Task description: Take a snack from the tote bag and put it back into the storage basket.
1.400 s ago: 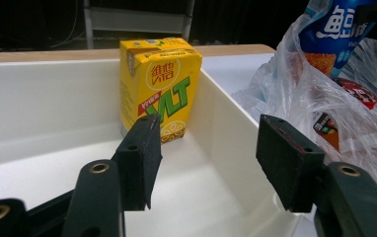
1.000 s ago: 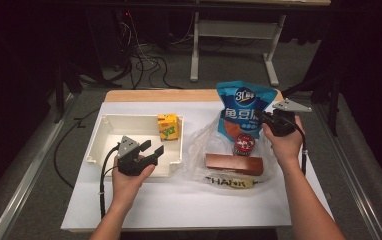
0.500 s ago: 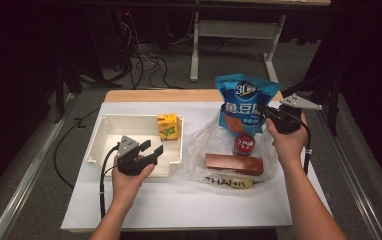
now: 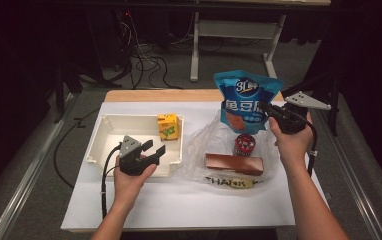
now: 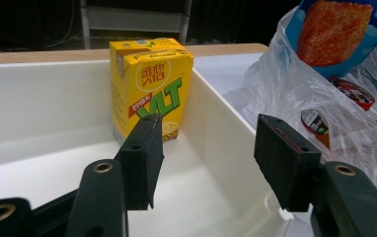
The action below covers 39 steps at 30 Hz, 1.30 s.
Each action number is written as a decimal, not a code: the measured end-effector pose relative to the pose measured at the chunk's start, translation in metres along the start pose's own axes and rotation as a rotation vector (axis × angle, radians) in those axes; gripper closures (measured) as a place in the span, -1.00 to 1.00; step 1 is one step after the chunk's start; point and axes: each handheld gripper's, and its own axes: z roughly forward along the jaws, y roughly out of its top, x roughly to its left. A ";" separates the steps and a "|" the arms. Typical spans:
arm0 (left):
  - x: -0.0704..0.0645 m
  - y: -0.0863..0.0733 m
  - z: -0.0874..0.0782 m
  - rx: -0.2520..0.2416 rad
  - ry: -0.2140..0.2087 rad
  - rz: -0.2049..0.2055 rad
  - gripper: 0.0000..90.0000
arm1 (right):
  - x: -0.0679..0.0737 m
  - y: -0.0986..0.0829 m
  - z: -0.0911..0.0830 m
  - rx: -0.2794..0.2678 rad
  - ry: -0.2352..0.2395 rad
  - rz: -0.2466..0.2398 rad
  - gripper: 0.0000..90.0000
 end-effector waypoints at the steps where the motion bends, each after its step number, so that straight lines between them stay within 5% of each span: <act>1: 0.000 0.000 0.000 0.000 -0.001 0.000 0.01 | 0.001 0.001 -0.002 -0.003 0.000 0.007 1.00; 24: -0.015 0.010 0.001 -0.029 -0.026 0.029 0.03 | 0.027 0.009 -0.025 -0.032 0.063 0.038 1.00; 39: -0.035 0.016 0.005 -0.050 -0.080 0.063 0.03 | 0.046 -0.012 -0.042 -0.044 0.106 0.054 1.00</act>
